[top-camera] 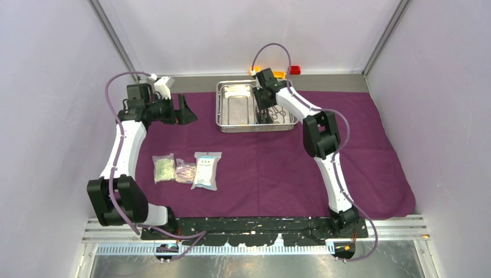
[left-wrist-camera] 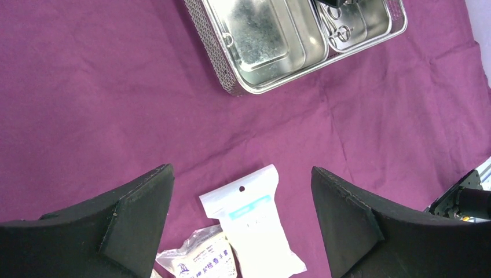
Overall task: Open and lay out the surgical kit
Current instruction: Pick up the medical item from the container.
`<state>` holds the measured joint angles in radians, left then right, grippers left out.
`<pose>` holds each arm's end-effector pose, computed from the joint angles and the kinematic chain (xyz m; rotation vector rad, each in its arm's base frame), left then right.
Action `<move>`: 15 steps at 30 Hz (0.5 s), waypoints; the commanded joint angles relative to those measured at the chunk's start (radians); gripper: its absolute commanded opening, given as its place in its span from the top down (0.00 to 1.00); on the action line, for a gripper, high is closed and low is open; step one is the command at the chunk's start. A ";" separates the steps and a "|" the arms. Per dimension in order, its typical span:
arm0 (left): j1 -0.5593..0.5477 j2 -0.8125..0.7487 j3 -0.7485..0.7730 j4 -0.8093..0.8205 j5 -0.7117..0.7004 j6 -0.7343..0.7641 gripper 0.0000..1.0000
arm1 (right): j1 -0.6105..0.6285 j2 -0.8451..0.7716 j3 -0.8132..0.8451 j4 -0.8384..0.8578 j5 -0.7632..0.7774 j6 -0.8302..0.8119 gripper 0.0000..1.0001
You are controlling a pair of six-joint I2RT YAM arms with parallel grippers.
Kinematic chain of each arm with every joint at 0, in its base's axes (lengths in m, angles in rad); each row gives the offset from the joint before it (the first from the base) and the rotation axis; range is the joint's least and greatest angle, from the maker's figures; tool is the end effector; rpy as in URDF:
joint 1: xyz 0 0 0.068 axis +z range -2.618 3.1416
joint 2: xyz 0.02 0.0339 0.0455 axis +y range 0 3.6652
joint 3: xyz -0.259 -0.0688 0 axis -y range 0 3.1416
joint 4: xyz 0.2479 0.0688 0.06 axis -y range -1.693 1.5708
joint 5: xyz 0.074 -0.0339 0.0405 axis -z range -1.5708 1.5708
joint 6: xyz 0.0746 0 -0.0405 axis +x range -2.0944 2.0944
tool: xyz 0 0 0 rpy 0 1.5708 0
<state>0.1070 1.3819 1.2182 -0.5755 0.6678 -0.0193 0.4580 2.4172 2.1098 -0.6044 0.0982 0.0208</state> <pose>0.3268 -0.0114 0.2974 0.1967 2.2089 -0.7173 0.5048 0.2407 0.1501 -0.4967 2.4280 0.0826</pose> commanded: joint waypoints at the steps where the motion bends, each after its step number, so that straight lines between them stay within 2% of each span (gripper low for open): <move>1: 0.005 0.011 0.004 0.040 0.036 -0.010 0.10 | -0.007 0.009 0.043 0.002 -0.011 0.016 0.62; 15: 0.005 0.042 0.032 0.041 0.050 -0.031 0.10 | -0.031 -0.026 0.035 -0.001 -0.025 0.027 0.80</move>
<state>0.1070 1.4101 1.2186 -0.5732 0.6830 -0.0273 0.4370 2.4226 2.1162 -0.6075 0.0750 0.0338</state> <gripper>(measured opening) 0.902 0.214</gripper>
